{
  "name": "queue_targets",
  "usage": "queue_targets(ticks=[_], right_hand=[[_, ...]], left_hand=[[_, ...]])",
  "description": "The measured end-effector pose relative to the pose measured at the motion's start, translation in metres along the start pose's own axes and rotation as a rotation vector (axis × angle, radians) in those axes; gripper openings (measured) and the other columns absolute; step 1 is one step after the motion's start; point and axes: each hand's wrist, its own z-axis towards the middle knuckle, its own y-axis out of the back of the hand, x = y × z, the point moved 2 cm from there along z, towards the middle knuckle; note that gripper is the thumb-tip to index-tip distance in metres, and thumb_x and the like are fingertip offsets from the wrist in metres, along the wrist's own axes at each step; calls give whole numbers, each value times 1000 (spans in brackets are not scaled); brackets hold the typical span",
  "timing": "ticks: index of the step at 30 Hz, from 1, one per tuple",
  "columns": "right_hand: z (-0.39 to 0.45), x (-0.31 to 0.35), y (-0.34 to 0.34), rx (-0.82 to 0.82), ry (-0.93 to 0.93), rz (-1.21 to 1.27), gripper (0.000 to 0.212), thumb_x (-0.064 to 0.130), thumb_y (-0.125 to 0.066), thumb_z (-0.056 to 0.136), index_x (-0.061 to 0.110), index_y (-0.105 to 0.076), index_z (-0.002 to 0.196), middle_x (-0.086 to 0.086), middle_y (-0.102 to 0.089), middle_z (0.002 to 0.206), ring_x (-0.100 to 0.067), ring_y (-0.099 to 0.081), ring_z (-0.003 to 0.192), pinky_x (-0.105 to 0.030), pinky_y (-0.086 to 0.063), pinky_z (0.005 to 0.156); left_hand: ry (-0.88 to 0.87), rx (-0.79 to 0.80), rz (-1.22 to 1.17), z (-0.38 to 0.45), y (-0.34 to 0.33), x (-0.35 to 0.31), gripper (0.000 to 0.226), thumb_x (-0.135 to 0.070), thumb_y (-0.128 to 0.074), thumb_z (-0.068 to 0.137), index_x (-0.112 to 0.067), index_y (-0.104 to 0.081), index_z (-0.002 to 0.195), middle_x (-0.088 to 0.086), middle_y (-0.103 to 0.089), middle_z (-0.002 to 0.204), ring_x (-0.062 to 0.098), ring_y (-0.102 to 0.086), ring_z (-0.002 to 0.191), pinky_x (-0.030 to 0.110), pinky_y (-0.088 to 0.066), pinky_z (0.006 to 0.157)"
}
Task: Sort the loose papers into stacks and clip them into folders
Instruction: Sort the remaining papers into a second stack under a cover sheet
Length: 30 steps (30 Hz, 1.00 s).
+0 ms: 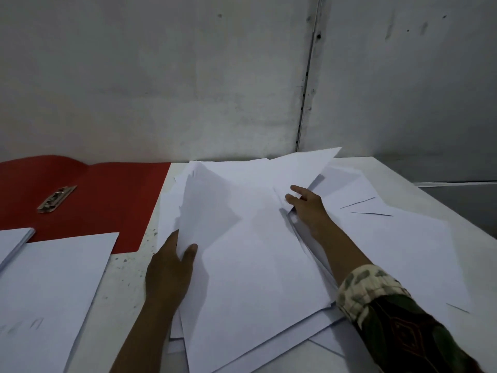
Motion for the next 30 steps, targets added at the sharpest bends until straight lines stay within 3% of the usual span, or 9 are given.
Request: queue_targets(ticks=[2, 3, 4, 5, 7, 10, 16, 23, 30], right_hand=[[0, 4, -4, 38, -10, -48, 29, 16, -51, 93, 6, -60, 119, -2, -50, 98, -21, -49, 89, -23, -38, 74], [2, 3, -5, 29, -19, -55, 31, 13, -49, 92, -15, -48, 105, -5, -47, 84, -21, -44, 76, -25, -34, 63], [2, 3, -6, 13, -20, -57, 23, 11, -46, 90, 13, -35, 69, -6, -40, 72, -20, -36, 67, -27, -28, 56], [4, 2, -5, -20, -7, -38, 23, 10, -45, 89, 13, -50, 67, -5, -39, 68, -21, -35, 64, -28, -29, 54], [5, -7, 0, -143, 29, -5, 17, 10, -49, 91, 8, -65, 96, -9, -62, 95, -26, -57, 90, -32, -47, 77], [-2, -15, 15, -417, 61, 48, 46, 10, -57, 88, 5, -49, 133, -9, -48, 141, -26, -45, 130, -32, -35, 110], [-7, -27, 39, -563, 5, 204, 51, 2, -52, 86, 8, -46, 136, -7, -44, 144, -24, -47, 128, -41, -43, 105], [-14, -36, 63, -621, -124, 522, 51, -4, -54, 87, 6, -46, 136, -7, -52, 135, -19, -58, 102, -24, -43, 96], [-40, -22, 50, -265, -95, 408, 70, 1, -57, 89, 20, -24, 147, -2, -53, 129, -18, -55, 105, -32, -45, 94]], left_hand=[[8, -1, -12, 0, 0, 0, 51, -28, -49, 92, -8, -38, 138, 16, -49, 136, 36, -46, 124, 46, -36, 103], [9, -5, -24, -1, 0, -1, 51, -27, -49, 93, -7, -38, 139, 16, -48, 138, 36, -45, 125, 46, -35, 105], [8, -12, -42, -1, 1, -1, 51, -25, -50, 93, -7, -37, 139, 16, -47, 138, 36, -44, 126, 45, -34, 106], [6, -22, -62, -2, 1, -3, 51, -23, -50, 92, -6, -37, 139, 16, -46, 139, 36, -43, 127, 45, -33, 107], [19, -53, -103, -4, 4, -4, 51, -20, -50, 92, -4, -36, 139, 17, -44, 141, 36, -41, 129, 45, -31, 108], [25, -97, -142, -1, 10, 1, 49, -19, -50, 93, -5, -39, 138, 17, -46, 140, 36, -42, 129, 47, -31, 109], [16, -116, -172, 4, 18, 5, 48, -15, -51, 93, -3, -40, 137, 17, -45, 140, 35, -40, 130, 44, -30, 109], [34, -153, -150, 12, 36, 25, 46, -13, -54, 91, 0, -44, 134, 20, -49, 137, 36, -44, 127, 46, -33, 109], [-49, -140, -141, 3, 27, 12, 55, -14, -56, 89, -8, -36, 140, 17, -50, 136, 38, -48, 122, 46, -38, 102]])
